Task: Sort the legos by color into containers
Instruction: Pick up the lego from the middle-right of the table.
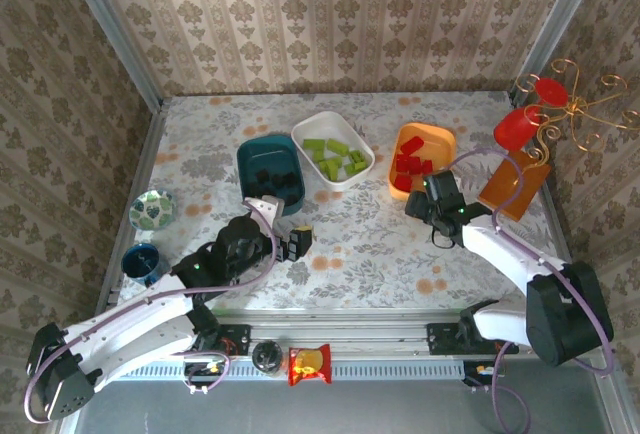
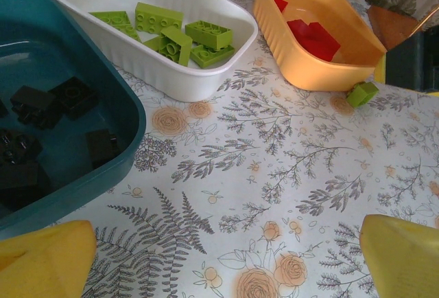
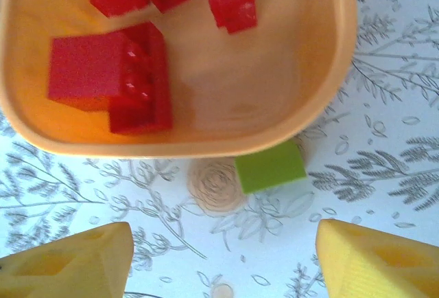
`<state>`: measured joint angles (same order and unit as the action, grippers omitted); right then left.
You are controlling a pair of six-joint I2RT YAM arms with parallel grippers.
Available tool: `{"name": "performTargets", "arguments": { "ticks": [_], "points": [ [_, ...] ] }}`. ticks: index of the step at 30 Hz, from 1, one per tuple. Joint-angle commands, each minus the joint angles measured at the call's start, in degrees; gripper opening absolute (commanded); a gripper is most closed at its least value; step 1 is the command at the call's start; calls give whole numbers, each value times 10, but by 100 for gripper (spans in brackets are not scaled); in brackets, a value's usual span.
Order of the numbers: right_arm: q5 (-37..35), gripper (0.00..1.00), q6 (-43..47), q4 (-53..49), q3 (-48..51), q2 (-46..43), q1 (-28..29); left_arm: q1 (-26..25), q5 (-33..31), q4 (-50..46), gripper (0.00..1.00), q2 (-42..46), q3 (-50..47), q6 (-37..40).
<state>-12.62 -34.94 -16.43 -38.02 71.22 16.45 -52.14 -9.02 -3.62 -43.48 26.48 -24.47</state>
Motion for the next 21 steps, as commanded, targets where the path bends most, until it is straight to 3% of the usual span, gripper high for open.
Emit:
{"name": "performTargets", "arguments": {
  "ticks": [1,13,21],
  "points": [
    [-38,74,-2,-21,-10,5,1,1,-10,-2,100,9,-5,-10],
    [-28,75,32,-20,-77,146,-21,2,-17,-22,100,30,-5,-11],
    [-29,67,47,-21,-101,195,-21,5,-19,-22,100,29,-1,-5]
  ]
}}
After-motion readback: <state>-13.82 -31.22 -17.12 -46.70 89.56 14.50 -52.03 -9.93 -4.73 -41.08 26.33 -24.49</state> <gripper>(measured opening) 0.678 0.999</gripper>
